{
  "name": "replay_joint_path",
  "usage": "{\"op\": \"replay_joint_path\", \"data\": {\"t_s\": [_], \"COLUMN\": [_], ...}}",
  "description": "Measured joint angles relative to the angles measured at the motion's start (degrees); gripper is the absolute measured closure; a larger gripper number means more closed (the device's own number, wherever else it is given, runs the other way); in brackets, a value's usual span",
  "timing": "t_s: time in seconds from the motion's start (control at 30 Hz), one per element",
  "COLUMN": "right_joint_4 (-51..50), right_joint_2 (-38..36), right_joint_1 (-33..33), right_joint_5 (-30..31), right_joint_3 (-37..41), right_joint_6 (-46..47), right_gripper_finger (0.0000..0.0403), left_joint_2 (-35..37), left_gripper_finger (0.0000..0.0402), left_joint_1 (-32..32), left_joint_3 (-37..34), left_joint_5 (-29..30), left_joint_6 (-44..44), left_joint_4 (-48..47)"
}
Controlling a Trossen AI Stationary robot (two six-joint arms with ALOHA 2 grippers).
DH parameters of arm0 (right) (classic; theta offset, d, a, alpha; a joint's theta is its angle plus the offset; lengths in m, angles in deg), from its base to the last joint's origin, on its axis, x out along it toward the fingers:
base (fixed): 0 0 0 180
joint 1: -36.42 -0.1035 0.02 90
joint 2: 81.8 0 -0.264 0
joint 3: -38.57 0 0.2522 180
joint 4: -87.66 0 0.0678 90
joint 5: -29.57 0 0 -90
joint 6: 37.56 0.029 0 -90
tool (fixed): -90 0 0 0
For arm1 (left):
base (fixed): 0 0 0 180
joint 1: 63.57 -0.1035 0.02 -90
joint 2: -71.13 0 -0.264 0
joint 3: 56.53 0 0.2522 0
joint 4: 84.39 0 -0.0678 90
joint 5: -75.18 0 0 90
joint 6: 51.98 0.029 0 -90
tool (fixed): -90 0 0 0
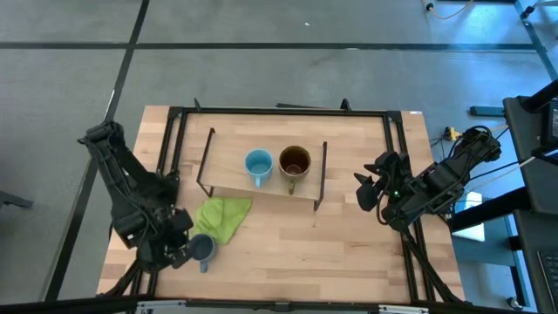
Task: Stack small to large cups/mugs on shelf
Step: Put the dark blue mug on the shelf
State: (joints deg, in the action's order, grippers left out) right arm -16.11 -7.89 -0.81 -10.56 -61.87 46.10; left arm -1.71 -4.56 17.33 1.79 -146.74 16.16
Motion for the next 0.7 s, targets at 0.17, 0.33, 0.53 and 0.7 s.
{"op": "replay_joint_path", "data": {"t_s": [0.17, 0.33, 0.53, 0.7], "right_joint_4": [0.1, 0.3, 0.3, 0.3], "right_joint_2": [0.0, 0.0, 0.0, 0.0], "right_joint_1": [0.0, 0.0, 0.0, 0.0], "right_joint_5": [-0.9, -0.9, -0.9, -0.9], "right_joint_3": [0.0, 0.0, 0.0, 0.0], "right_joint_6": [0.2, 0.2, 0.2, 0.2], "right_gripper_finger": [0.0202, 0.0202, 0.0202, 0.0202], "left_joint_2": [0.0, 0.0, 0.0, 0.0], "left_gripper_finger": [0.0360, 0.0343, 0.0291, 0.0281], "left_joint_1": [1.1, 1.1, -0.4, -3.4], "left_joint_3": [-2.7, -2.7, -2.7, -2.7], "left_joint_5": [3.7, 2.9, -5.1, -5.6], "left_joint_6": [-3.6, -6.9, -16.2, -17.6], "left_joint_4": [2.6, -0.6, -5.1, 2.1]}}
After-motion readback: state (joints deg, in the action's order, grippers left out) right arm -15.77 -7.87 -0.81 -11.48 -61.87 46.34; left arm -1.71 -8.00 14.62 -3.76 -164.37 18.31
